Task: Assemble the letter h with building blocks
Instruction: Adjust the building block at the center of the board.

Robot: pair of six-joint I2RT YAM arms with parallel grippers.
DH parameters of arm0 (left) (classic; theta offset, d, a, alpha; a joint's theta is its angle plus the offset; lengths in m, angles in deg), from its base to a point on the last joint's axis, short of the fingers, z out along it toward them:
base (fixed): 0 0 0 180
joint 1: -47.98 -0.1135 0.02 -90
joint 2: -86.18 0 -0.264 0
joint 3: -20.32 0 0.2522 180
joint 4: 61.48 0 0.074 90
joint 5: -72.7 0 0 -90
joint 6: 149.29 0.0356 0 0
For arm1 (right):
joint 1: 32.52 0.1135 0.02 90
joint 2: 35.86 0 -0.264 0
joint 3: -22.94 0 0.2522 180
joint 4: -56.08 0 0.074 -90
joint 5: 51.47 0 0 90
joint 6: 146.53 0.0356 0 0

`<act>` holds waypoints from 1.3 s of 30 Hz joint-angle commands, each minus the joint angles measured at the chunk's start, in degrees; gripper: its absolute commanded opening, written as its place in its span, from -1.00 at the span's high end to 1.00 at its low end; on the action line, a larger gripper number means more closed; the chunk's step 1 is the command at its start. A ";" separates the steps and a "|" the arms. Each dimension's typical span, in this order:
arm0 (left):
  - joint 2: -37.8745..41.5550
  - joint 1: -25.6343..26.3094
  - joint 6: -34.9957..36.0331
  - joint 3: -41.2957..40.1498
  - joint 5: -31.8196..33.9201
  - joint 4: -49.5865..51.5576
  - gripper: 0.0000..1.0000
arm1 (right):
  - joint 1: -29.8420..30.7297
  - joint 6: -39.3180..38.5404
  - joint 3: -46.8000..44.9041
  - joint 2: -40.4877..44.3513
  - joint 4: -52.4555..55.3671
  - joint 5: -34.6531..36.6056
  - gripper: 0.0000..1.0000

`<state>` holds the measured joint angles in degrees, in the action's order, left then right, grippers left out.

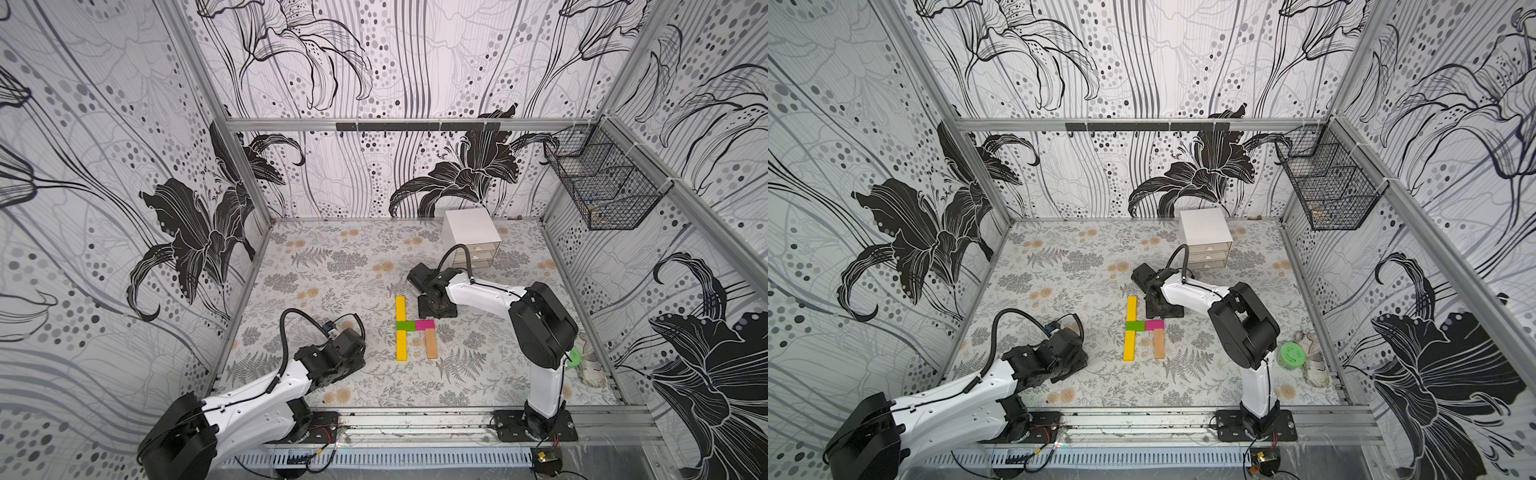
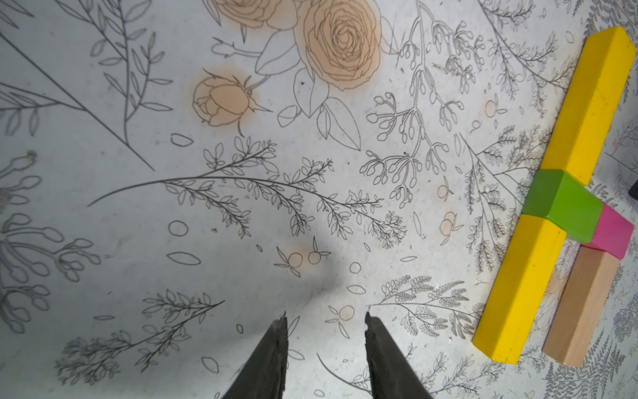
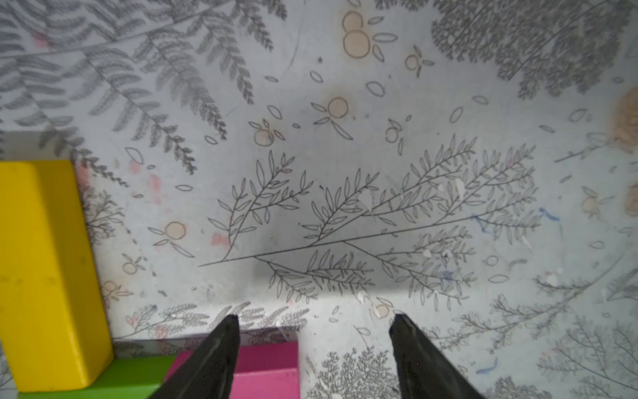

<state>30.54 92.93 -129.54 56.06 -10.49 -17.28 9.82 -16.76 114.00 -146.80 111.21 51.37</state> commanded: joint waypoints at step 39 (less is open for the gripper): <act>0.83 -0.46 0.01 -1.42 0.05 -1.20 0.19 | -1.43 0.04 -7.25 4.52 0.76 2.68 -0.46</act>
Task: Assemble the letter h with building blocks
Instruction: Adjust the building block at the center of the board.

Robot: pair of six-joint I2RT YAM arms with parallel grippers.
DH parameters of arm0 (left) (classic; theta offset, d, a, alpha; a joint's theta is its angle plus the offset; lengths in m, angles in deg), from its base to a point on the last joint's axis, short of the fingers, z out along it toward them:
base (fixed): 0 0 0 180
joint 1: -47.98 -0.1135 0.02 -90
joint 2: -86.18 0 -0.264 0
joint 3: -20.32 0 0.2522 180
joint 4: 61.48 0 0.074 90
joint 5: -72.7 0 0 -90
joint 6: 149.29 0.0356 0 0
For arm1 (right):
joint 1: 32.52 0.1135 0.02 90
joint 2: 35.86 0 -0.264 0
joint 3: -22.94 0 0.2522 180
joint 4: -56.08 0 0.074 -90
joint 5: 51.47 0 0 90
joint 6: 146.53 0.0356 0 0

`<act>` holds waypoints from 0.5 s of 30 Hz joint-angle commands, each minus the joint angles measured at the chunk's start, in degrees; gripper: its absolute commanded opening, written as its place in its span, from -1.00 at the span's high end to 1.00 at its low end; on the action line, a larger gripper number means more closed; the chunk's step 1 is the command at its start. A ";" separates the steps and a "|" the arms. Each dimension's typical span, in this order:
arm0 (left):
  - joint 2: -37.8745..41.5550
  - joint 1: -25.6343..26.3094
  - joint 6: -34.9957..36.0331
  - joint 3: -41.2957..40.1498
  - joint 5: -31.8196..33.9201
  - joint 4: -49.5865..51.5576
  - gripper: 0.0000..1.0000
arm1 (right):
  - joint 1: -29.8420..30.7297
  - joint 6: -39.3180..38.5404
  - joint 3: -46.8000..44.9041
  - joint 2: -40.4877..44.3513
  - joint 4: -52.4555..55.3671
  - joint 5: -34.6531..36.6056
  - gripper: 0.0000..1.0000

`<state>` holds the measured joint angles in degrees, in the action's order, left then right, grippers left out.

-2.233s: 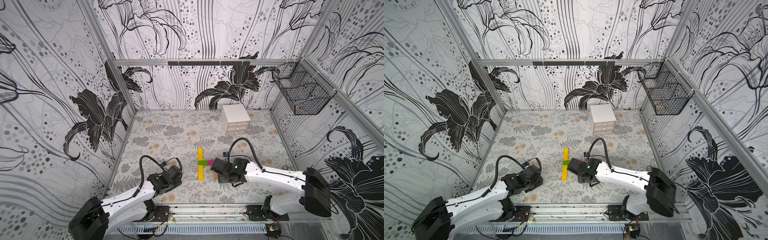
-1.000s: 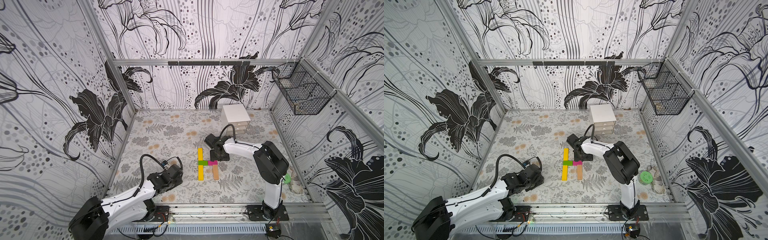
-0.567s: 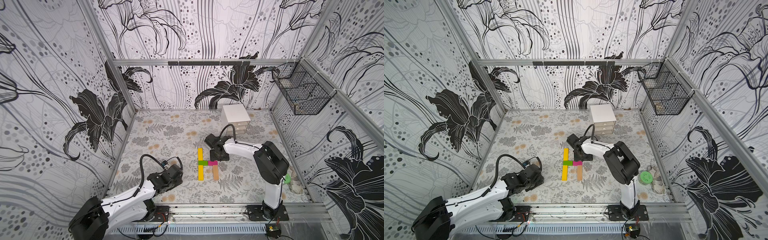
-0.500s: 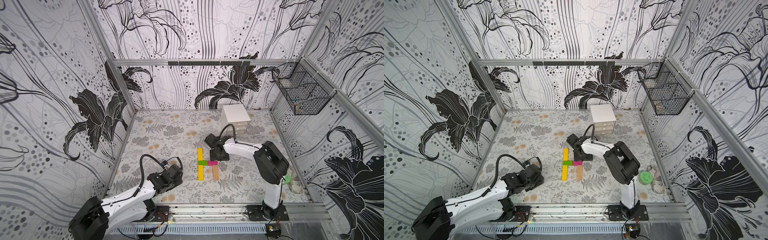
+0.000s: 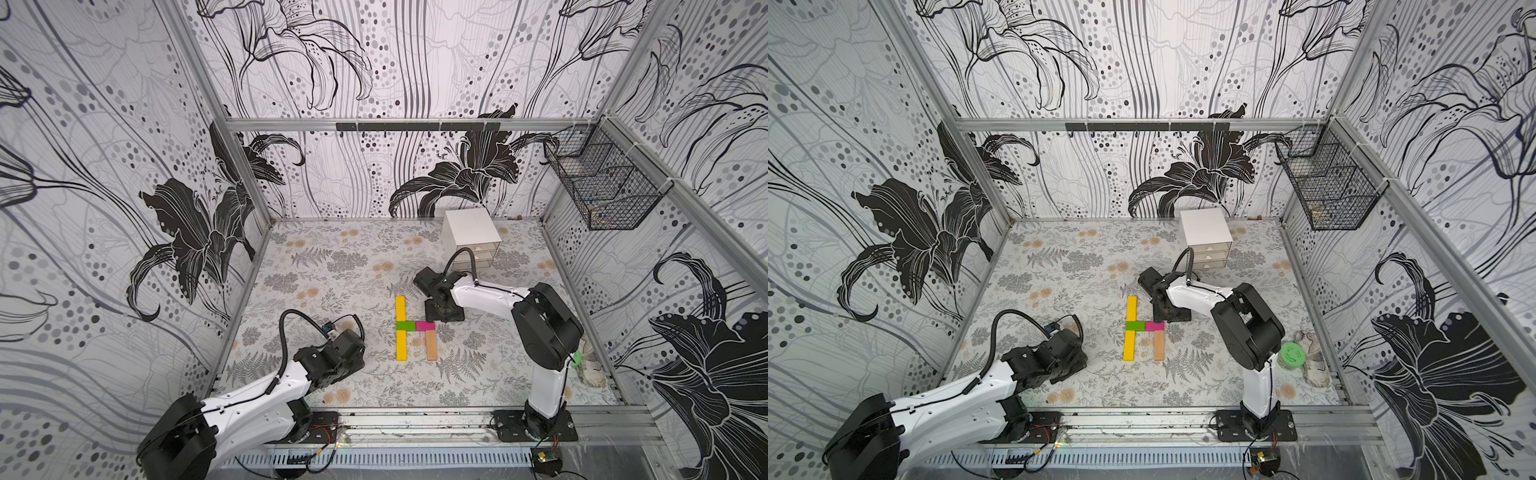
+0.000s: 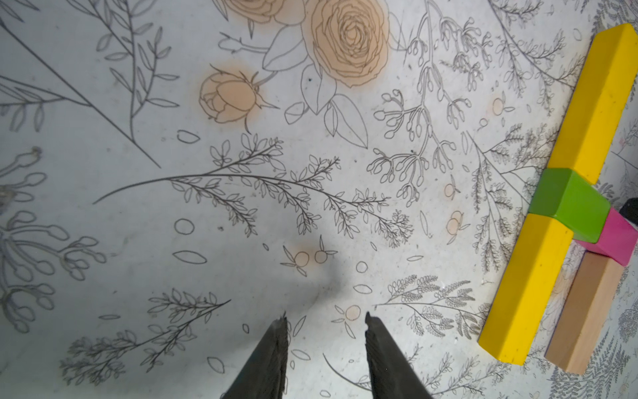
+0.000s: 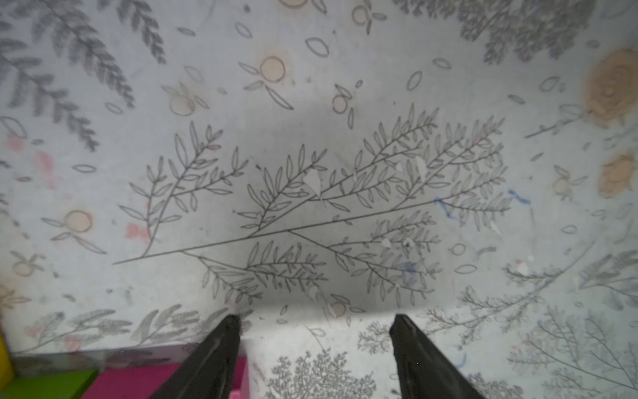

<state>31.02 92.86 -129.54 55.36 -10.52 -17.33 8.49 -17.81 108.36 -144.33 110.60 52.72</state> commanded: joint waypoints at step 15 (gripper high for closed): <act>0.67 -0.38 -0.23 -1.16 0.01 -1.29 0.19 | -0.45 1.62 -7.16 5.79 -0.20 -0.22 -0.44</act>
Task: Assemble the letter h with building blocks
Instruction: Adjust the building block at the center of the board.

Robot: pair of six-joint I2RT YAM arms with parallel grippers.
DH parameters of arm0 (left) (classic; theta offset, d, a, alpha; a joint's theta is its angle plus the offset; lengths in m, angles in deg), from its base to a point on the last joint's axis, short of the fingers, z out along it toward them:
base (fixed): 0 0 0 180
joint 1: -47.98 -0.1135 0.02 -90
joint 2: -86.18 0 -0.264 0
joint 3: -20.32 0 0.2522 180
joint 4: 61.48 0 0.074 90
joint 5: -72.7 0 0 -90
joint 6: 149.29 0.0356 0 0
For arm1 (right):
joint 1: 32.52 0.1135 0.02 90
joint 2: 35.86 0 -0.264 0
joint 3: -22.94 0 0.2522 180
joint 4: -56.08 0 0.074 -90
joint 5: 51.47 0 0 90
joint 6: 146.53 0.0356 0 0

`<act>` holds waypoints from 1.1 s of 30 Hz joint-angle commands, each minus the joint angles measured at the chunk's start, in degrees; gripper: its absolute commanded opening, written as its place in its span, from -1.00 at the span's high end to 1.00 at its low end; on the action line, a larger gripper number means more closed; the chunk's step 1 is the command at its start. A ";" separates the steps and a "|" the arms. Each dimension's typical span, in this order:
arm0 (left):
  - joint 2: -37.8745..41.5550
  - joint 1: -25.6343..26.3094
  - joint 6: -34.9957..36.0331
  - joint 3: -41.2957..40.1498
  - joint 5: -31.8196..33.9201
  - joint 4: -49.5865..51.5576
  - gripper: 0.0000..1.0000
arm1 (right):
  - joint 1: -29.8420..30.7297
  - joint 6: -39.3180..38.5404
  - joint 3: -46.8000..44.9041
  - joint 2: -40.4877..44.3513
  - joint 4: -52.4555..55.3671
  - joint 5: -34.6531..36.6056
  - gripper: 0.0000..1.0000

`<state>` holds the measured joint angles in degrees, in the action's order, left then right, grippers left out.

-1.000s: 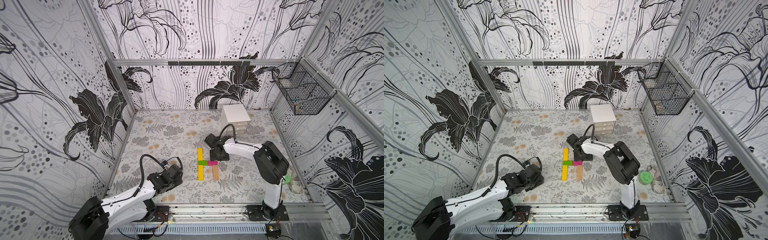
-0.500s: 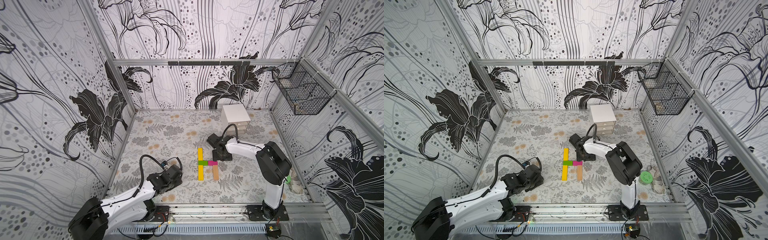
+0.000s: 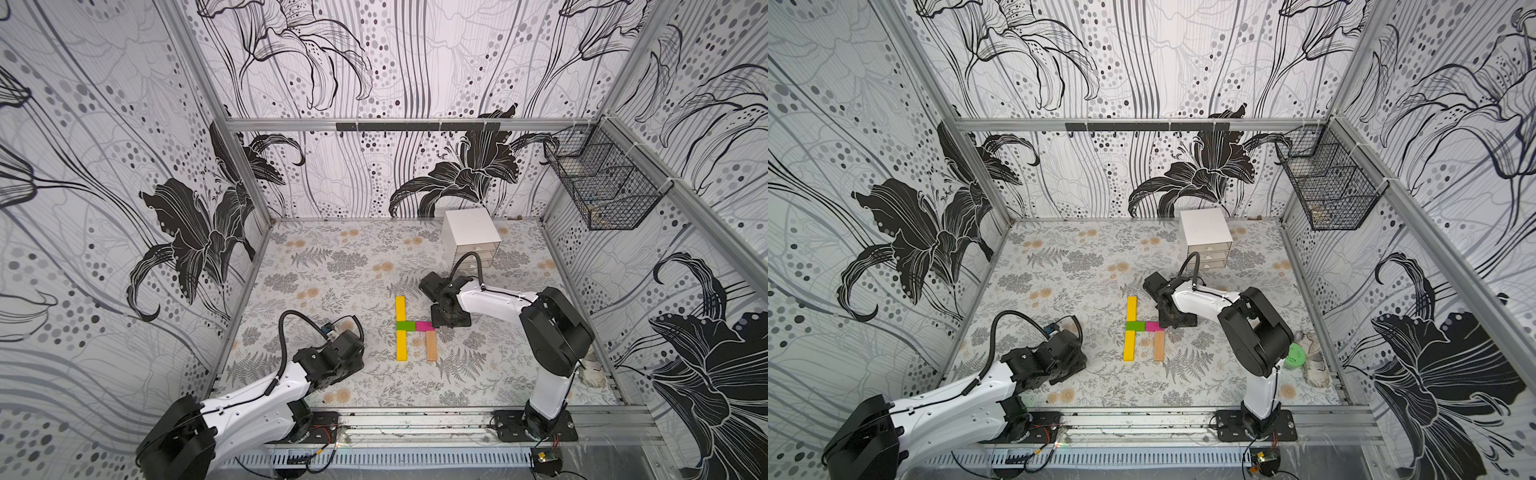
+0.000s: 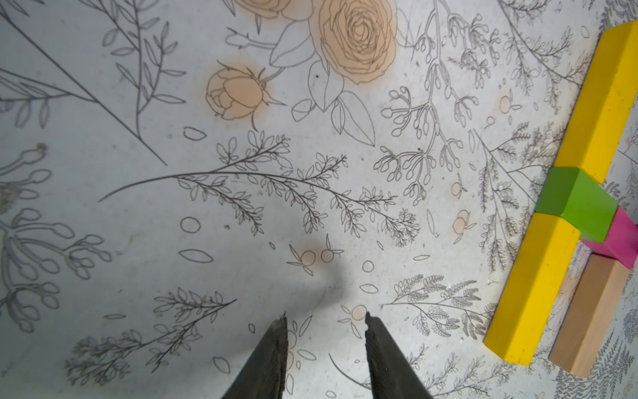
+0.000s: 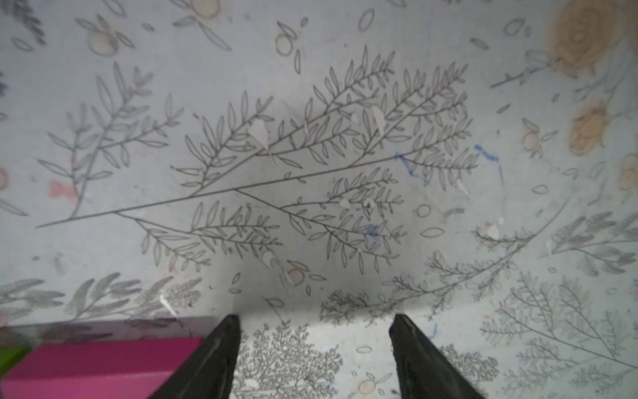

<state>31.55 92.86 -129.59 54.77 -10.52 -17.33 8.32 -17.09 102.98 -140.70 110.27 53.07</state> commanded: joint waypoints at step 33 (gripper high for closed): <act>-1.62 -0.37 0.16 0.23 -0.37 -2.26 0.19 | 1.00 -0.12 1.68 1.23 2.37 0.02 -0.40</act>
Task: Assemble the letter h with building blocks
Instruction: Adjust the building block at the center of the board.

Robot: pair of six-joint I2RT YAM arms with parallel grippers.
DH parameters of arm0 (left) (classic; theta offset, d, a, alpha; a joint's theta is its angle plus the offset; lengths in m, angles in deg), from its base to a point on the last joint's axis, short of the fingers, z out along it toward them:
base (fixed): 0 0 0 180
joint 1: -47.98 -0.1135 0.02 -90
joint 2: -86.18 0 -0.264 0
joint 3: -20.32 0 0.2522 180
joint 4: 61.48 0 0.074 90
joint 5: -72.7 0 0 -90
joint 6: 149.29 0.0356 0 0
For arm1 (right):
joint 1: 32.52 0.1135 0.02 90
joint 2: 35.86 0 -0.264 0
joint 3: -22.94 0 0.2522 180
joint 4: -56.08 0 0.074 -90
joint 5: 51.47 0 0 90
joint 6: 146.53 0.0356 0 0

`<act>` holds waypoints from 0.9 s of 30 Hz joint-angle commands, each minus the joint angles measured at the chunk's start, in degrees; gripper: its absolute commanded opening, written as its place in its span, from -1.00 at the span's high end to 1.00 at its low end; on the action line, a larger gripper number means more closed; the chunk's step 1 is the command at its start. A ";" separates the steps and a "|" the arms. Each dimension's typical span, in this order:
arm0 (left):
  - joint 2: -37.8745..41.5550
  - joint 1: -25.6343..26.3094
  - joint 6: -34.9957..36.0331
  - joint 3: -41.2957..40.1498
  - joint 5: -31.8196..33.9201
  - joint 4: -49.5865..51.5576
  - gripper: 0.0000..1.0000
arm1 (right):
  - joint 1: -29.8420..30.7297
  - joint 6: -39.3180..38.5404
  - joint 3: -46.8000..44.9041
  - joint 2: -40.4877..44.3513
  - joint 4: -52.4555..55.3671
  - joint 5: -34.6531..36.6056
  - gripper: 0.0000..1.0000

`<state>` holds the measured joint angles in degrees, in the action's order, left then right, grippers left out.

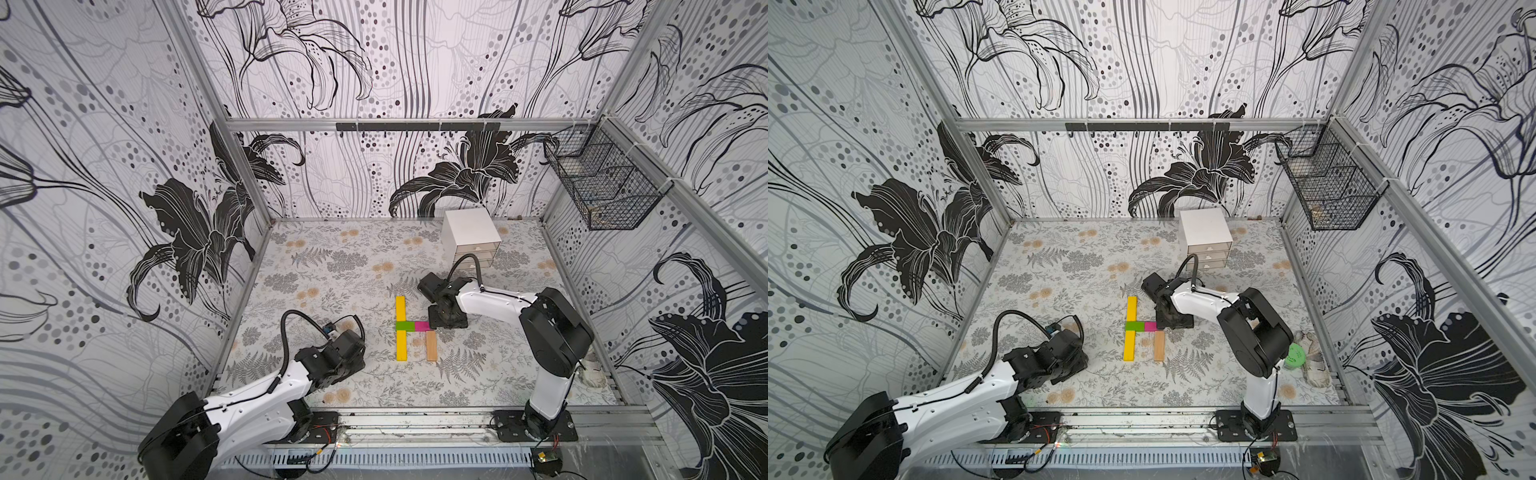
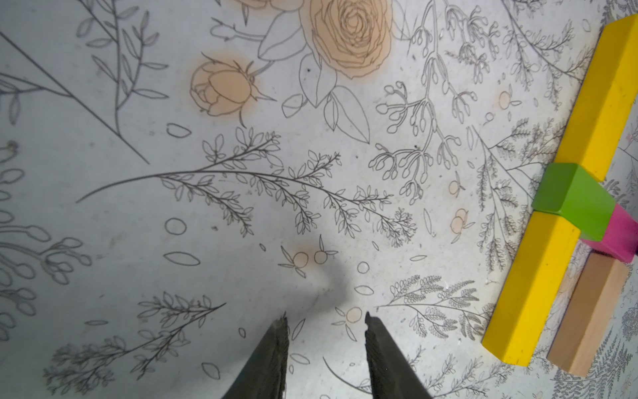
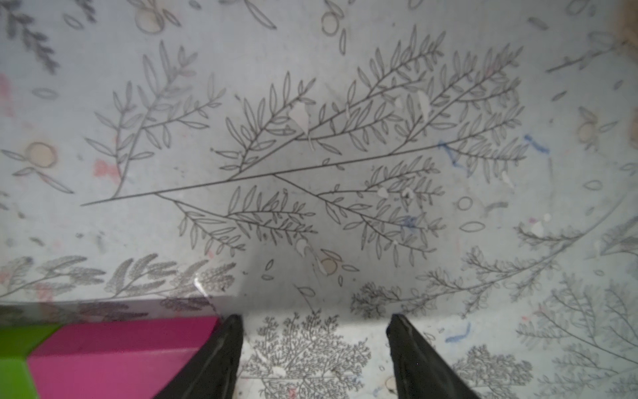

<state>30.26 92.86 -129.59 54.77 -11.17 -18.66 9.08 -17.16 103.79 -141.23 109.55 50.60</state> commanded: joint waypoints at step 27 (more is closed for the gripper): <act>-1.01 -0.44 0.34 0.32 0.11 -1.44 0.19 | 4.10 3.42 -6.84 4.16 -0.94 -2.98 -0.40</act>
<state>28.88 92.64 -129.52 54.92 -11.17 -20.89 12.64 -14.32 96.01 -135.21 108.69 48.33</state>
